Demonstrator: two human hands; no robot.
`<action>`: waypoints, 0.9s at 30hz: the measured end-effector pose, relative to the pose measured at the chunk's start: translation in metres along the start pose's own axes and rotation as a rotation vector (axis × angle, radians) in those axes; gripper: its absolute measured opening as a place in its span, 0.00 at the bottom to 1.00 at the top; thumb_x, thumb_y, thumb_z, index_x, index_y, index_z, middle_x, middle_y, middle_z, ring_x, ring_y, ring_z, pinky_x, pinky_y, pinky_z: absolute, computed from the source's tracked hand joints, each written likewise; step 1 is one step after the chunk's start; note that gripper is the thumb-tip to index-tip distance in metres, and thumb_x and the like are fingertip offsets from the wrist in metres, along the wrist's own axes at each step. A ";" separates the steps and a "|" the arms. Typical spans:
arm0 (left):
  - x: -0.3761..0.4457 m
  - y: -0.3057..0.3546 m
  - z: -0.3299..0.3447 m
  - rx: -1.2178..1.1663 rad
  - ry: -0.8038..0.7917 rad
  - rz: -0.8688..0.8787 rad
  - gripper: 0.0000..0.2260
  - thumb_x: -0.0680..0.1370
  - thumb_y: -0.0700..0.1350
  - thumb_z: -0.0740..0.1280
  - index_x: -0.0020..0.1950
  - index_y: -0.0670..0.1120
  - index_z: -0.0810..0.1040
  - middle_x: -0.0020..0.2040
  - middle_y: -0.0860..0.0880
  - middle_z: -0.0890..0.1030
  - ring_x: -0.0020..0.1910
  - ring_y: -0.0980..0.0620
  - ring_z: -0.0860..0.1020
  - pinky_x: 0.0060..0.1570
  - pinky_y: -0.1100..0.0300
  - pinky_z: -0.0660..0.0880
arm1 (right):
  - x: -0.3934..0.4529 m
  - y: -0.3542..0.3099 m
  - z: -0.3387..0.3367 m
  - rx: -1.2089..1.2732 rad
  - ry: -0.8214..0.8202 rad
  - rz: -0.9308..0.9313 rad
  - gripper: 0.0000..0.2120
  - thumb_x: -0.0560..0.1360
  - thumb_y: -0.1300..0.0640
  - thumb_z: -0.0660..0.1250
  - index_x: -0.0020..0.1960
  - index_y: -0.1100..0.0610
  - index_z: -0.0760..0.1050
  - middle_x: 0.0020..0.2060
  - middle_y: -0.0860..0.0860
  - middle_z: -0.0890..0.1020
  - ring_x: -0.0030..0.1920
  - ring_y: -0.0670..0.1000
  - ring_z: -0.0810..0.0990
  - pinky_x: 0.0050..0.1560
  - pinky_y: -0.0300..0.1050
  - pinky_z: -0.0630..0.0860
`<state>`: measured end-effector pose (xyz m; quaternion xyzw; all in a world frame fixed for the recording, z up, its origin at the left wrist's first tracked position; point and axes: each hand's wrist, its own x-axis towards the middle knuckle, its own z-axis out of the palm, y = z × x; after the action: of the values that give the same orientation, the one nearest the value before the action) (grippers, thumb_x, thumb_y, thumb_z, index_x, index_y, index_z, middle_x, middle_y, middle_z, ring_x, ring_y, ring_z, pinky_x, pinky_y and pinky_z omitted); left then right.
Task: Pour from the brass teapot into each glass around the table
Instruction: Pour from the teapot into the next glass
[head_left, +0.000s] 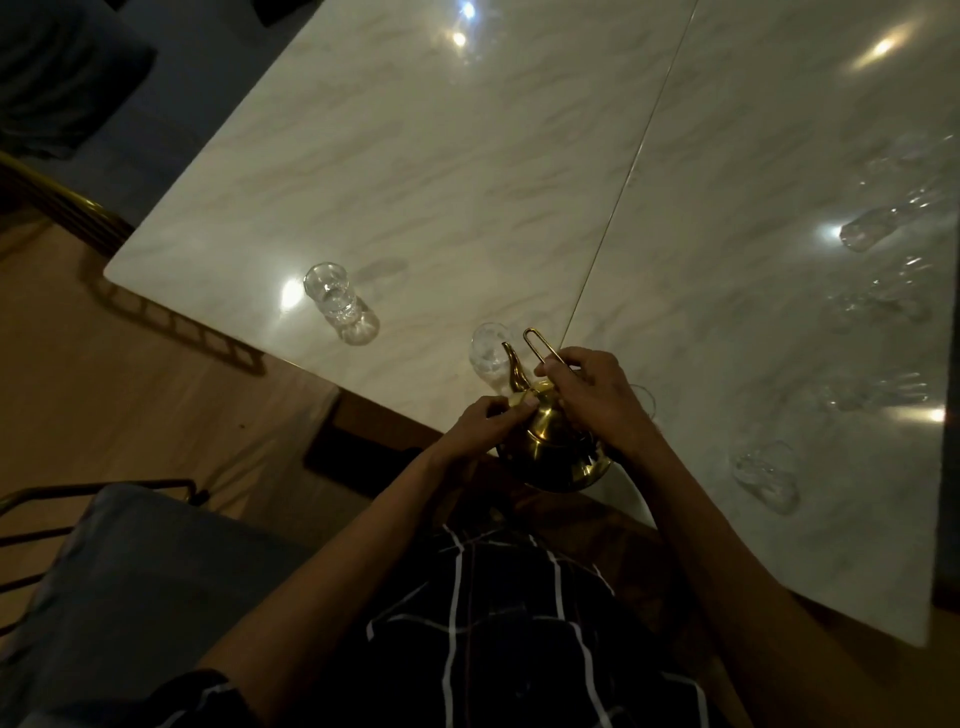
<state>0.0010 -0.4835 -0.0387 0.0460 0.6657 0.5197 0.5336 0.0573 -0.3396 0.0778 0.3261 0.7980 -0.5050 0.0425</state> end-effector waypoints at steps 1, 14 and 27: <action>-0.001 0.000 -0.001 0.009 0.012 0.020 0.34 0.71 0.72 0.70 0.60 0.43 0.83 0.57 0.45 0.86 0.56 0.47 0.85 0.61 0.45 0.81 | -0.002 0.001 -0.001 0.021 0.008 -0.004 0.09 0.79 0.53 0.65 0.45 0.49 0.83 0.38 0.45 0.85 0.40 0.42 0.83 0.43 0.42 0.77; -0.006 0.007 0.047 0.097 -0.057 0.039 0.18 0.78 0.61 0.72 0.58 0.50 0.74 0.61 0.45 0.82 0.53 0.47 0.86 0.46 0.55 0.83 | -0.048 0.039 -0.049 0.181 0.102 0.002 0.08 0.80 0.58 0.64 0.46 0.57 0.82 0.31 0.43 0.82 0.30 0.38 0.78 0.29 0.29 0.70; 0.006 0.005 0.129 0.149 -0.219 -0.025 0.35 0.72 0.69 0.75 0.66 0.44 0.77 0.62 0.40 0.83 0.52 0.46 0.87 0.49 0.51 0.84 | -0.093 0.092 -0.103 0.211 0.238 0.048 0.09 0.79 0.55 0.64 0.44 0.52 0.82 0.35 0.48 0.85 0.36 0.45 0.84 0.36 0.41 0.79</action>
<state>0.0942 -0.3949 -0.0250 0.1338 0.6407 0.4542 0.6045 0.2088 -0.2727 0.0935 0.4053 0.7319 -0.5426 -0.0749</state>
